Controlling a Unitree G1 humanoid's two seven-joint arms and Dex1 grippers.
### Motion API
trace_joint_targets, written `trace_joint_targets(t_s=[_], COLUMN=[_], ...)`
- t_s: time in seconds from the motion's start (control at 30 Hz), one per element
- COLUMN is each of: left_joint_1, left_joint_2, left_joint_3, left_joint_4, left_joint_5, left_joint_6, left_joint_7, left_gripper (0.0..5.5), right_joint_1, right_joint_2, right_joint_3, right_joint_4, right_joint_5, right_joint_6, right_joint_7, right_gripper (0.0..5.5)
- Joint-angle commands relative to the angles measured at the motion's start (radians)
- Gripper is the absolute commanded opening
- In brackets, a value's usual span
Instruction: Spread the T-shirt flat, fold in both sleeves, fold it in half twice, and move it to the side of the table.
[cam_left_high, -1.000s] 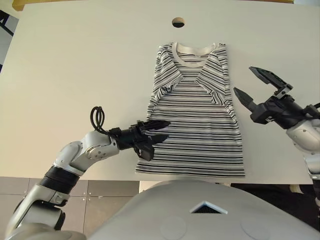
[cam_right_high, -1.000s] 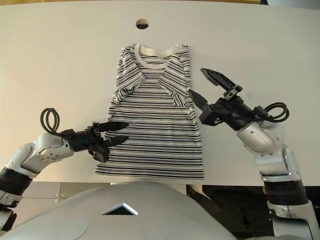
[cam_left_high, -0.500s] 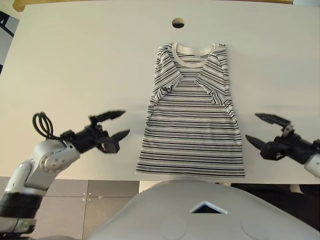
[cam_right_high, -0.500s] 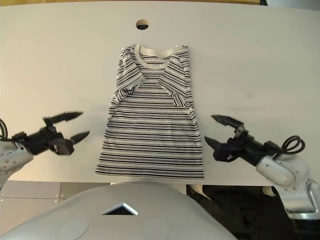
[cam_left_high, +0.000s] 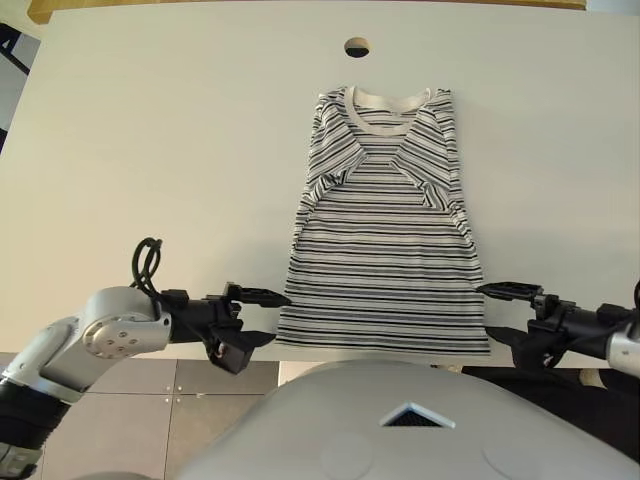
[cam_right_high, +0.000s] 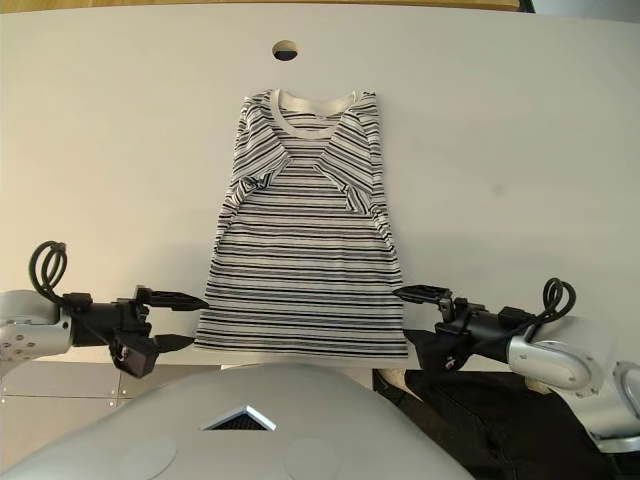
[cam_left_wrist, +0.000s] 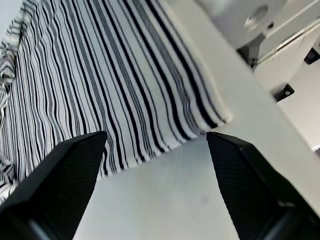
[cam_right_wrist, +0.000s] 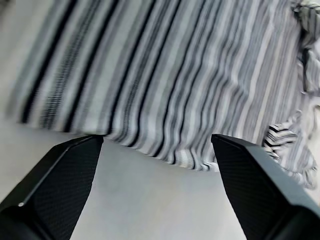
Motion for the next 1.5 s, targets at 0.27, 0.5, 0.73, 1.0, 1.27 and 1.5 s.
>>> trace_joint_targets(t_s=[0.27, 0.5, 0.73, 1.0, 1.27, 1.5], left_joint_1=[-0.083, -0.085, -0.093, -0.107, -0.103, -0.186], left_joint_2=[-0.052, -0.068, -0.086, -0.113, -0.147, -0.274], left_joint_3=[-0.129, -0.142, -0.160, -0.166, -0.137, -0.076], left_joint_4=[0.061, 0.085, 0.100, 0.100, 0.137, 0.116], left_joint_5=[0.035, 0.043, 0.027, -0.054, -0.181, -0.360], left_joint_6=[-0.010, -0.039, -0.054, -0.054, -0.051, 0.006], left_joint_7=[-0.074, -0.048, -0.049, -0.040, -0.026, 0.037], left_gripper=[3.76, 2.76, 1.63, 0.48, 0.11, 0.11], right_joint_1=[-0.048, -0.131, -0.128, -0.142, -0.164, -0.208], right_joint_2=[-0.024, -0.024, -0.029, -0.026, 0.004, 0.114], right_joint_3=[0.112, 0.181, 0.184, 0.186, 0.227, 0.131], right_joint_4=[-0.008, 0.014, 0.019, 0.035, 0.098, 0.093], right_joint_5=[0.018, 0.035, 0.040, 0.088, 0.160, 0.448], right_joint_6=[-0.009, -0.011, -0.020, -0.021, -0.041, -0.032], right_joint_7=[0.104, 0.115, 0.104, 0.104, 0.094, -0.003], right_gripper=[4.02, 2.94, 1.69, 0.41, 0.10, 0.10])
